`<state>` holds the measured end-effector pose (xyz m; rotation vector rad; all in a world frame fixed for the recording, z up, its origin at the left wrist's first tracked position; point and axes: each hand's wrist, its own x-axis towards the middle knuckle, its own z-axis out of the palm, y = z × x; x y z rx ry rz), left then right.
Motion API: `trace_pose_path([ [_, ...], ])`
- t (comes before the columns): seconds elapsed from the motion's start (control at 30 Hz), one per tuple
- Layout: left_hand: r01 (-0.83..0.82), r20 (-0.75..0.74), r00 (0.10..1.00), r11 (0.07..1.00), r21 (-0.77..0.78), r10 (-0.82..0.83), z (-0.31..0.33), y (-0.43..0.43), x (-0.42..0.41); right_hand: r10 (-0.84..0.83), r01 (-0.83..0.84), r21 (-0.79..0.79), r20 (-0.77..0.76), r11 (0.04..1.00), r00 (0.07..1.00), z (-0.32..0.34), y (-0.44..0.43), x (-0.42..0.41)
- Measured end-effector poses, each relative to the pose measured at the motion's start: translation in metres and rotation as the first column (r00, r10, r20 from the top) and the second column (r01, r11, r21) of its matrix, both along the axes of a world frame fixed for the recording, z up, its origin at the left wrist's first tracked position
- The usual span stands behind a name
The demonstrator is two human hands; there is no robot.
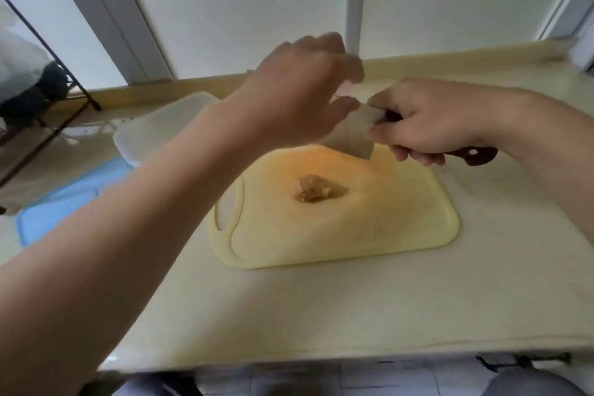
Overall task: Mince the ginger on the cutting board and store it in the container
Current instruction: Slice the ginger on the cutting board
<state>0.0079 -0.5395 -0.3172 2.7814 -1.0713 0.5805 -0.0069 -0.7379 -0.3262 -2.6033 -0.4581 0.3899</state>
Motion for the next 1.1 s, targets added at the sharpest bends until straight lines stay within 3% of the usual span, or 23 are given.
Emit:
trace_pose_path([
  [0.03,0.010,0.049,0.999,0.992,-0.123,-0.004,-0.004,0.009,-0.005,-0.037,0.037,0.030,0.016,0.999,0.999,-0.004,-0.003,-0.003],
  [0.1,0.015,-0.010,1.000,0.968,-0.252,-0.018,-0.024,0.028,-0.015,-0.089,0.088,0.056,0.019,0.994,0.996,-0.009,-0.008,-0.010],
  [0.2,-0.017,-0.214,0.977,0.989,-0.147,-0.015,-0.071,0.048,-0.031,-0.107,0.107,0.042,0.003,0.993,0.994,-0.013,-0.007,-0.018],
  [0.3,-0.012,-0.259,0.965,0.988,-0.156,-0.029,-0.100,0.055,-0.034,-0.107,0.108,0.005,-0.034,0.994,0.994,-0.021,0.000,-0.024],
  [0.47,0.161,-0.206,0.954,0.951,-0.265,-0.219,-0.112,0.064,-0.024,-0.098,0.098,-0.013,-0.047,0.995,0.994,-0.031,0.005,-0.026],
  [0.6,0.186,-0.108,0.968,0.935,-0.302,-0.227,-0.122,0.069,-0.014,-0.105,0.106,0.008,-0.067,0.994,0.992,-0.033,0.010,-0.034],
  [0.93,0.300,0.005,0.952,0.933,-0.197,-0.305,-0.125,0.068,-0.011,-0.141,0.132,-0.060,-0.186,0.989,0.972,-0.036,0.040,-0.033],
  [1.1,0.325,0.066,0.946,0.932,-0.159,-0.319,-0.126,0.067,-0.011,-0.142,0.149,0.046,-0.129,0.988,0.981,-0.037,0.044,-0.042],
])
